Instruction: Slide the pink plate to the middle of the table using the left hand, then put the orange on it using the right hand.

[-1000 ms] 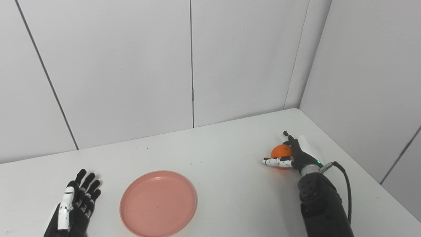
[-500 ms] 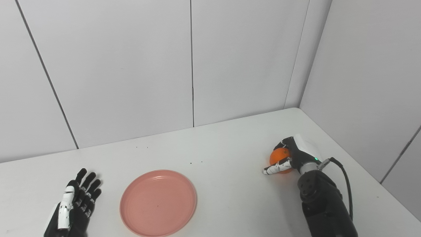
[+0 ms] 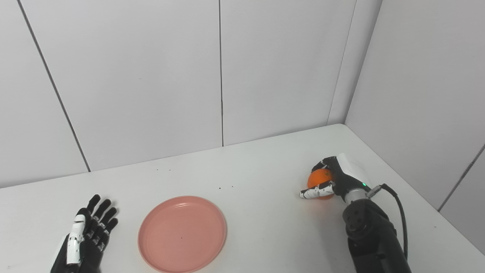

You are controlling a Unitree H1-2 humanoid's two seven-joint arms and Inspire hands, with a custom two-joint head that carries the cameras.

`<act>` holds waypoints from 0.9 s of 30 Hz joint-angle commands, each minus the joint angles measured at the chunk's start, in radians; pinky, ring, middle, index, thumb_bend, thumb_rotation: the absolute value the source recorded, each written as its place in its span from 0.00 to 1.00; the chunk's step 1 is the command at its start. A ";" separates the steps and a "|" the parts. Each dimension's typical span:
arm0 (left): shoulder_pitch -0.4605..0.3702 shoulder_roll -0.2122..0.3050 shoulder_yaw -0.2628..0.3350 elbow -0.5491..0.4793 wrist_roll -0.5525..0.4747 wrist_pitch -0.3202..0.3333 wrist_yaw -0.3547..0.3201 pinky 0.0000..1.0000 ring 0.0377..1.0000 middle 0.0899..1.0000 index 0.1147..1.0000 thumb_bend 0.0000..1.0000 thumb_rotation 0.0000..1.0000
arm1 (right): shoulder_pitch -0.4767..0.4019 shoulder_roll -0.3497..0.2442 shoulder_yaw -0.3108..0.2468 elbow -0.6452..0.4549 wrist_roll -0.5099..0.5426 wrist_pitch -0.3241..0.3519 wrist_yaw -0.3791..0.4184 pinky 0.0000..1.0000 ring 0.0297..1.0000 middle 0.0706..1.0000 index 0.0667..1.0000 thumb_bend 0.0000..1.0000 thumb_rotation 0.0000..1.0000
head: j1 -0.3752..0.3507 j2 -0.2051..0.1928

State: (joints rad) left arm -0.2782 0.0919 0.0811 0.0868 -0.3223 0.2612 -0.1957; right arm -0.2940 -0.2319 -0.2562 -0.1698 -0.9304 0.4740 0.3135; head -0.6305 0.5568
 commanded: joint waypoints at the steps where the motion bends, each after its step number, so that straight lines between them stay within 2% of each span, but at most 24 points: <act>1: -0.002 -0.004 -0.001 -0.015 0.005 0.013 0.009 0.96 0.94 0.95 0.94 0.29 1.00 | -0.036 -0.017 0.006 -0.067 -0.007 -0.005 -0.045 0.33 0.39 0.45 0.45 0.53 0.00 | 0.007 0.001; 3: -0.002 -0.006 -0.002 -0.018 0.004 0.018 0.011 0.96 0.94 0.95 0.94 0.29 1.00 | -0.041 -0.014 0.017 -0.098 -0.019 -0.005 -0.044 0.40 0.46 0.49 0.43 0.52 0.00 | 0.013 0.003; 10: 0.001 -0.008 -0.008 0.000 0.005 -0.012 -0.004 0.97 0.94 0.94 0.93 0.29 1.00 | -0.069 0.005 0.058 -0.189 -0.037 -0.005 -0.019 0.28 0.35 0.40 0.49 0.53 0.00 | 0.044 0.005; 18: 0.004 -0.020 -0.024 0.020 0.010 -0.055 -0.011 0.97 0.95 0.95 0.95 0.31 1.00 | -0.111 0.026 0.144 -0.237 -0.023 -0.006 -0.021 0.29 0.36 0.40 0.49 0.52 0.00 | 0.113 0.006; 21: 0.010 -0.029 -0.034 0.020 0.023 -0.069 -0.002 0.96 0.94 0.95 0.94 0.32 1.00 | -0.129 0.047 0.179 -0.244 -0.040 -0.005 -0.004 0.30 0.37 0.40 0.49 0.53 0.00 | 0.126 0.007; 27: 0.028 -0.056 -0.056 -0.008 0.075 -0.074 0.030 0.93 0.92 0.93 0.93 0.34 1.00 | -0.180 0.087 0.301 -0.207 -0.036 -0.020 -0.012 0.32 0.37 0.40 0.48 0.53 0.00 | 0.196 0.012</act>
State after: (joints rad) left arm -0.2577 0.0457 0.0291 0.0896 -0.2602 0.1854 -0.1780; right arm -0.4191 -0.1479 0.0366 -0.3640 -0.9596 0.4757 0.3309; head -0.4357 0.5676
